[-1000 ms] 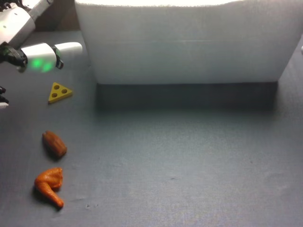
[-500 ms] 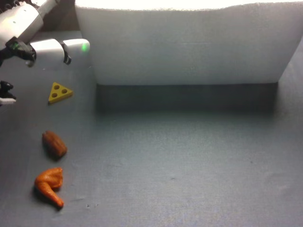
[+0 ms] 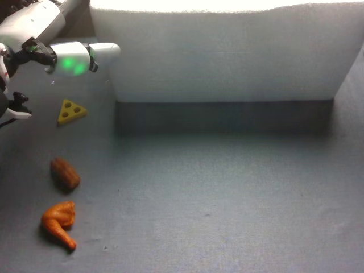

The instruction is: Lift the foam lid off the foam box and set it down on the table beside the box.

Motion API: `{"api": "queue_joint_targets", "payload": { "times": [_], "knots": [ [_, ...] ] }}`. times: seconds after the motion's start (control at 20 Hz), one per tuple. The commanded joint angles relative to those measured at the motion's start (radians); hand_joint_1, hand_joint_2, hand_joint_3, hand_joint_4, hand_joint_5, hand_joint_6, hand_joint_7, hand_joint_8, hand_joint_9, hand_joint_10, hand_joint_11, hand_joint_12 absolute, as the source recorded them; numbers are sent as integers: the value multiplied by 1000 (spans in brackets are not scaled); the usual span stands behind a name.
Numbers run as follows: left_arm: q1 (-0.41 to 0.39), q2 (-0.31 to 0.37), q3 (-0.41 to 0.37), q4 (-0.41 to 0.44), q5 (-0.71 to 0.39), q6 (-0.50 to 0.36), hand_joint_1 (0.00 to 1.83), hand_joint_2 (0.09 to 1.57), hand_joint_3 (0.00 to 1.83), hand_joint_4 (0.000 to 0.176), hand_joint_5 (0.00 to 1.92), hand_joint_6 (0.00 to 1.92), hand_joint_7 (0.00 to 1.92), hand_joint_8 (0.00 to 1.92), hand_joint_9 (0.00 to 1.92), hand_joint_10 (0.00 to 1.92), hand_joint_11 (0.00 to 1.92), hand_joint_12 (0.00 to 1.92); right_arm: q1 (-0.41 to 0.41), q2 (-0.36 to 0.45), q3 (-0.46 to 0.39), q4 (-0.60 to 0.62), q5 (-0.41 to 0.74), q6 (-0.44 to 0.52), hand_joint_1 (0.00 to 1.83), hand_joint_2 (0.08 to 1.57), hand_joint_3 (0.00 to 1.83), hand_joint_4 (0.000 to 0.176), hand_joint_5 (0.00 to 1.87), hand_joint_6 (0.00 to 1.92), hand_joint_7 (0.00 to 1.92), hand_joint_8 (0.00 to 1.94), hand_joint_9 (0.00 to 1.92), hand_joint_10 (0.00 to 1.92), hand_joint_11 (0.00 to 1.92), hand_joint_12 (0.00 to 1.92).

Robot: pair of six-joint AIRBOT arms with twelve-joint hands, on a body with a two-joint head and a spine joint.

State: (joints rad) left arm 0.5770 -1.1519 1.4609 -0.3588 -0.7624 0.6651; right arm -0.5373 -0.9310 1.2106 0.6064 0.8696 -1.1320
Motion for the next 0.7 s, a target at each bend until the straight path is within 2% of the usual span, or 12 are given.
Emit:
{"api": "queue_joint_targets", "payload": {
  "times": [0.0,0.05,0.1,0.15,0.2,0.35,0.45,0.5,0.6,0.65],
  "knots": [
    [-13,2,11,2,-115,-6,480,1076,0,0,0,0,0,0,0,0,0,3,17,11,10,-15,120,-3,467,1156,0,18,0,0,0,0,0,0,0,1921],
    [-14,0,13,2,-115,-7,484,1077,1,0,0,0,0,0,0,0,0,0,20,8,12,-15,120,-3,457,1149,0,19,0,0,0,0,0,0,0,1921],
    [-16,-1,15,2,-114,-8,517,1076,0,0,1,0,0,0,0,0,0,0,25,4,14,-18,118,-3,476,1153,0,9,0,0,0,0,0,0,0,1921],
    [-18,-3,17,1,-113,-8,520,1076,0,0,7,3,0,0,0,0,0,0,32,0,17,-22,116,-3,464,1141,0,16,0,0,0,0,0,0,0,1921],
    [-21,-5,19,0,-114,-8,467,1065,0,0,1,0,0,0,0,0,0,0,35,-1,19,-22,115,-3,475,1143,0,0,0,0,0,0,0,0,0,1918],
    [-24,-13,26,-7,-112,-8,417,1054,0,0,0,0,0,0,0,0,35,17,45,-12,28,-22,115,-3,480,1139,0,0,0,0,0,0,0,0,0,1917],
    [-25,-20,31,-12,-111,-9,412,1041,0,0,36,13,0,0,0,0,91,51,50,-17,32,-21,115,-3,551,1160,1,0,0,0,0,0,27,22,0,1793],
    [-29,-25,37,-12,-109,-10,420,1037,11,0,54,2,0,0,0,0,17,399,52,-19,33,-21,115,-3,567,1162,1,0,0,0,0,0,23,36,0,1646],
    [-36,-32,44,-11,-104,-12,420,1037,11,0,54,2,0,0,0,0,17,399,52,-23,37,-16,115,-2,567,1162,1,0,0,0,0,0,23,36,0,1646],
    [-38,-34,46,-11,-104,-12,392,1047,18,0,72,6,0,0,0,0,3,472,53,-23,39,-16,115,-2,522,1163,0,0,0,0,0,0,4,6,0,1421]
  ]
}}
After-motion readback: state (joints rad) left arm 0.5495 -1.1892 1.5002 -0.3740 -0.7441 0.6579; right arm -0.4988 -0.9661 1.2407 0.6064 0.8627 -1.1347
